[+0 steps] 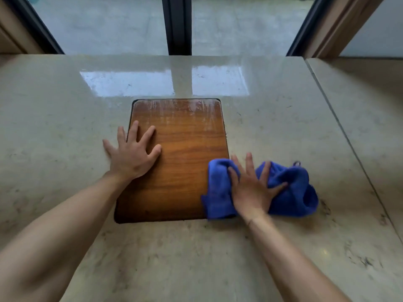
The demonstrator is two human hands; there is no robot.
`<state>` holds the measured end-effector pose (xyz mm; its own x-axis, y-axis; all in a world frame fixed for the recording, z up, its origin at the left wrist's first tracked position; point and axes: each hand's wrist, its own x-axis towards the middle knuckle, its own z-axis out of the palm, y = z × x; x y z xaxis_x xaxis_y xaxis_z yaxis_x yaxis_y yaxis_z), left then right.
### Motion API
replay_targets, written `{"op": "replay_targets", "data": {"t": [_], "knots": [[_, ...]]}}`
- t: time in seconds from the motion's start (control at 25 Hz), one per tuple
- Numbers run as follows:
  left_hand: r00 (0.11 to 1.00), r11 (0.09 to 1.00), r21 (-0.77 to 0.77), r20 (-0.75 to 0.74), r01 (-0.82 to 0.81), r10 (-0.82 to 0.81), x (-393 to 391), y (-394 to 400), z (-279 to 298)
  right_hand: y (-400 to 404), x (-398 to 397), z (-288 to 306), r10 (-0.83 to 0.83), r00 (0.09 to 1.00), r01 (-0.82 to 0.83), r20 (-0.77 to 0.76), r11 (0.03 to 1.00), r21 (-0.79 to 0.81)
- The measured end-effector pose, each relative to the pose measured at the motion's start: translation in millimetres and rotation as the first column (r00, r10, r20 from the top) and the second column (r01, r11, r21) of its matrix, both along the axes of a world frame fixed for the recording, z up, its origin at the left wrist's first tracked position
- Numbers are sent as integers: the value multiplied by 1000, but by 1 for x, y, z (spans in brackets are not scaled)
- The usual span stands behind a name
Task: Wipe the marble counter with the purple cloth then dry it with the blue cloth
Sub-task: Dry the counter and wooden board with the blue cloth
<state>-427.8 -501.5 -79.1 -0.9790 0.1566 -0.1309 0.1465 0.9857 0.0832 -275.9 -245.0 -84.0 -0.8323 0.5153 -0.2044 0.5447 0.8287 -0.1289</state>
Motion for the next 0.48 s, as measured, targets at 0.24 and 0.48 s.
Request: {"op": "replay_targets", "data": {"t": [0.24,0.48], "knots": [[1000,999,-40,-17,-9,8,-13,-4,-14,51,-208,-2,44,996,-45,-77,999,-19],[996,996,-59,-57,59,-62,-10,-5,-16,83,-395,3,16,993,-19,-117,999,-31]]}}
